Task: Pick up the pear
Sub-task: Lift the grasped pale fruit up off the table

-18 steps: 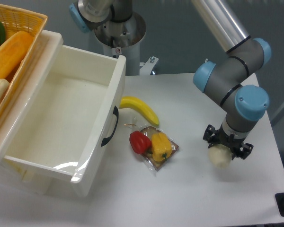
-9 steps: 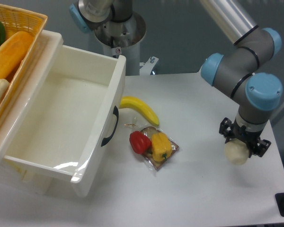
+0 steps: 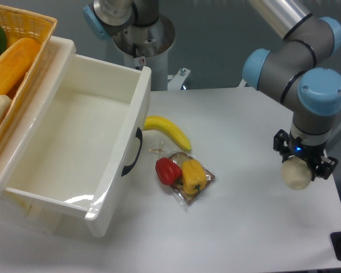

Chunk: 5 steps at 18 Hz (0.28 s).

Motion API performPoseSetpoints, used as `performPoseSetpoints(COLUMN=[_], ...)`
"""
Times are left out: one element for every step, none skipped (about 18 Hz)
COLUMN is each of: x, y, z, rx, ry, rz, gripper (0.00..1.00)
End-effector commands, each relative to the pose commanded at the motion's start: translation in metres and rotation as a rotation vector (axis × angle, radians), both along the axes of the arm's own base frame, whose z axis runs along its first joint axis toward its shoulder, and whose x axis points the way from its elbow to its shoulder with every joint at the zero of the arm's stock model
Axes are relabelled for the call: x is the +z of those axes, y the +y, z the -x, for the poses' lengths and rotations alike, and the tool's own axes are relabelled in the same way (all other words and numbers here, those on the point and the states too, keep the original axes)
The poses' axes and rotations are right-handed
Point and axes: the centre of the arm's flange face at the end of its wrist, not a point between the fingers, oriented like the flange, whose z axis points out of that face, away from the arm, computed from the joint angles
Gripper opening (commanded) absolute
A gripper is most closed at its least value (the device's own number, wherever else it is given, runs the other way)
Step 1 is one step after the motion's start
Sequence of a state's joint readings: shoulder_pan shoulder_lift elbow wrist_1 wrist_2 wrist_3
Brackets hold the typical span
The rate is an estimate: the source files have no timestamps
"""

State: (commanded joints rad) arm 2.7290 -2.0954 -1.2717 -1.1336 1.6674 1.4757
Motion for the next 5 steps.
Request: performPoseSetpoints(x=[0.0000,-0.0015,-0.0015,-0.0030,-0.0046], y=[0.0000,-0.0003,0.0006,0.0004,0.0011], z=[0.0000,-0.0004,-0.0010,-0.0015,-0.0026], rx=[0.000,0.000,-0.001,0.000,-0.001], ry=[0.000,-0.002,-0.002,-0.005,-0.008], rz=[0.000,0.003,0.003,0.003,0.005], gripper=[0.00,0.00,0.00,0.00,0.00])
